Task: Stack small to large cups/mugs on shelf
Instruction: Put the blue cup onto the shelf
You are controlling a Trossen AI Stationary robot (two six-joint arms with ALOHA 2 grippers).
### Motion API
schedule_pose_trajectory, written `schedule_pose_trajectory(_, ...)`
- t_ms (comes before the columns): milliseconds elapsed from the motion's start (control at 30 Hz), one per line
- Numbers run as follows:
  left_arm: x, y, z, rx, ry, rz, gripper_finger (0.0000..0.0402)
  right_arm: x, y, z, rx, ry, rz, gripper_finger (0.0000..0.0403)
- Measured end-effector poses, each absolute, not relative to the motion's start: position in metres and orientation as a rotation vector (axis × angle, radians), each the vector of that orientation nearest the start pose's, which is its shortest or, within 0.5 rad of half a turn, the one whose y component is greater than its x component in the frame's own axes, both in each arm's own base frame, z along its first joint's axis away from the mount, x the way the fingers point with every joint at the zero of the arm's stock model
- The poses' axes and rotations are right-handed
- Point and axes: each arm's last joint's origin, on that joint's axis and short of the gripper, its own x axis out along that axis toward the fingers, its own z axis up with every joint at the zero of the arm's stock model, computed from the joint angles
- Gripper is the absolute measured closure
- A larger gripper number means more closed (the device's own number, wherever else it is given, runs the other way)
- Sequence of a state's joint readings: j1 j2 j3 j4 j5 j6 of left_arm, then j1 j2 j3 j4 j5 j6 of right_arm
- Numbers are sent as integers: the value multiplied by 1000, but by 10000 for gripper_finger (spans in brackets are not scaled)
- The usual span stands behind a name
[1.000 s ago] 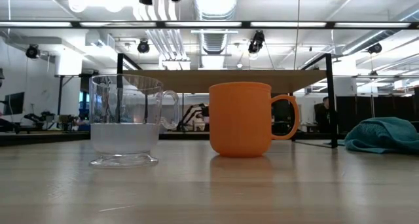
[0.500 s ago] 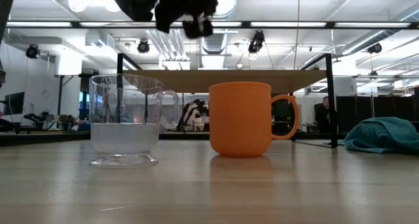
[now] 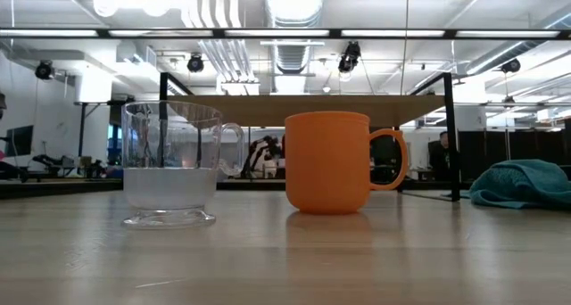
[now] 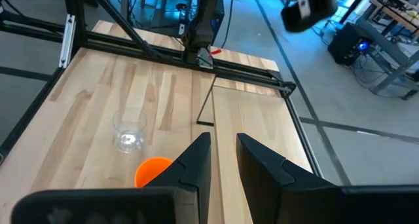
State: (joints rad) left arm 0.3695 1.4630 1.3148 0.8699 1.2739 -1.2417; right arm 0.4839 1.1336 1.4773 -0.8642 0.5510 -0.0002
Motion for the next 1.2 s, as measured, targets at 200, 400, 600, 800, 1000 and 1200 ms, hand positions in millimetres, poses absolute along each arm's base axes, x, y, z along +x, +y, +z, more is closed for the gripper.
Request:
schedule_pose_trajectory(200,276,76,453,-552,21,-993,296,183,79,436,-257,452,-66,335)
schedule_pose_trajectory(400,277,77,453,-558,-2,-977,296,183,79,436,-205,445,-76,335)
schedule_pose_trajectory(600,300,88,437,-690,-83,-845,296,183,79,436,-137,442,-92,335)
schedule_pose_trajectory(800,309,86,424,-578,16,-941,296,183,79,436,-144,443,-91,335)
schedule_pose_trajectory(1000,310,90,417,-728,176,-884,297,183,79,435,-184,454,-83,335)
schedule_pose_trajectory(1200,310,90,410,-651,205,-871,297,181,78,431,-206,498,-87,335)
